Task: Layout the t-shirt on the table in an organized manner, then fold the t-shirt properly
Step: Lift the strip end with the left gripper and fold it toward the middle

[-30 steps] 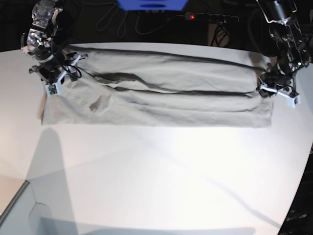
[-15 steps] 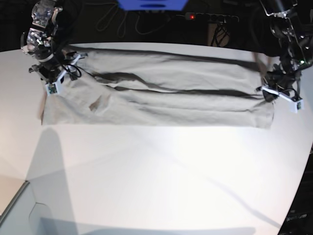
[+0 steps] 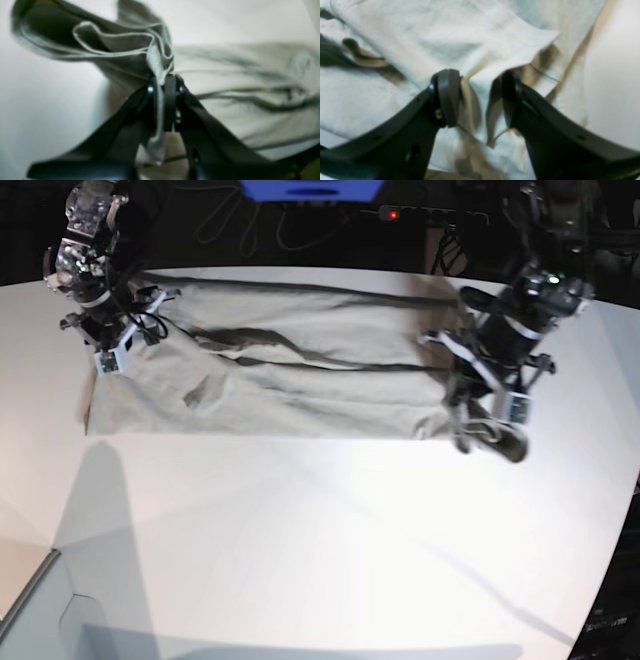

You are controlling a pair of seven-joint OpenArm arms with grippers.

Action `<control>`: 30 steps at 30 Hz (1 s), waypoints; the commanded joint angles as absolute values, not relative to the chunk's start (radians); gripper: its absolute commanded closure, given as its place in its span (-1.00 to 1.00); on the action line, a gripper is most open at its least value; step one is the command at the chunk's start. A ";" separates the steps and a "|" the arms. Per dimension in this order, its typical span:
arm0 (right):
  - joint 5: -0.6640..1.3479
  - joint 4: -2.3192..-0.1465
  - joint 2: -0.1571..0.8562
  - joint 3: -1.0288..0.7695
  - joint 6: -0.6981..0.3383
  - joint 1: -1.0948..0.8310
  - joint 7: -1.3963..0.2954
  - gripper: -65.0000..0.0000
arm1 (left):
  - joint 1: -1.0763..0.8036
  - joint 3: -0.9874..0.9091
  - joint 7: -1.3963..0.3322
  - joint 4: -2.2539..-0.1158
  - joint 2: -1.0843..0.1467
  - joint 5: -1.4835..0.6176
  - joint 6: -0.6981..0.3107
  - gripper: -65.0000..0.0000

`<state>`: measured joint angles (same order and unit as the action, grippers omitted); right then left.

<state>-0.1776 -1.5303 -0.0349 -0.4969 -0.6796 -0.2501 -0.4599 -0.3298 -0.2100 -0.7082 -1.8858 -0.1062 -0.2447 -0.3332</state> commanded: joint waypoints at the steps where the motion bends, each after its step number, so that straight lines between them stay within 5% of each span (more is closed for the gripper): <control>1: -0.168 -1.546 -0.028 -0.499 -0.698 -0.246 -0.446 0.15 | -0.331 -0.165 -0.696 -1.908 -0.110 -0.211 -0.334 1.00; 12: -0.168 -1.552 -0.028 -0.506 -0.698 -0.248 -0.447 0.15 | -0.302 0.257 -0.694 -1.897 -0.102 0.125 -0.329 1.00; 30: -0.168 -1.552 -0.030 -0.506 -0.698 -0.251 -0.449 0.15 | -0.225 0.295 -0.693 -1.761 -0.027 0.134 -0.329 1.00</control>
<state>-0.1780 -1.5314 -0.0360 -0.5030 -0.6796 -0.2531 -0.4637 -0.2340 0.2932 -0.7143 -1.7378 -0.0326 0.1436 -0.3332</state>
